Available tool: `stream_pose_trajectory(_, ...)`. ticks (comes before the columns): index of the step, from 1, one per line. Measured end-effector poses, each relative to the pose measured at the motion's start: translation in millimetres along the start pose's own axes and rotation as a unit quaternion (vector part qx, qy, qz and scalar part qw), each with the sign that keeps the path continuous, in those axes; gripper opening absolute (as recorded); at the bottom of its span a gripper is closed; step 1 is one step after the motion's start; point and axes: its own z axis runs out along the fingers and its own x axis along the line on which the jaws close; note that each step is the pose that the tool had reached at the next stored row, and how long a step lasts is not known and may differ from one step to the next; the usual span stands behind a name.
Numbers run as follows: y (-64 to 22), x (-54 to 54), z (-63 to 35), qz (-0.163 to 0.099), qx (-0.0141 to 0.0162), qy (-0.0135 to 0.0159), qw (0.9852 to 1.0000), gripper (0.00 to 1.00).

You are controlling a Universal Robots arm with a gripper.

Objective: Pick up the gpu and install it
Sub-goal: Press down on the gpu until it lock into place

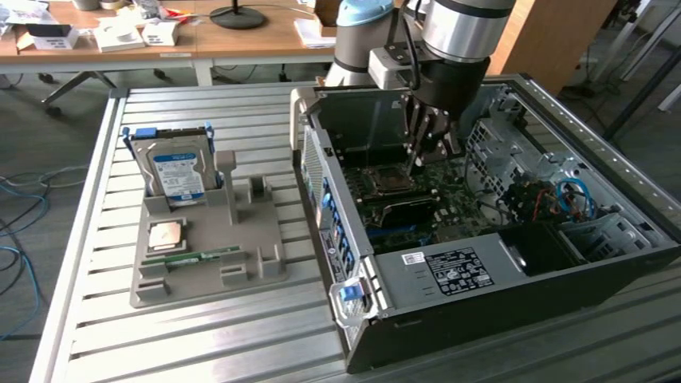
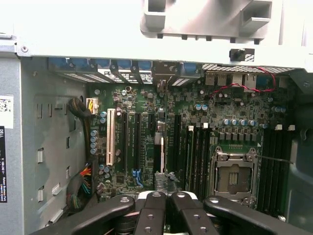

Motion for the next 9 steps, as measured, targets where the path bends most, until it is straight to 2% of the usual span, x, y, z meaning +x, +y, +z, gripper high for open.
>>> stream_pose_trajectory(9,0.1,0.1,9.3,0.0,0.0,0.0,1.0,0.11)
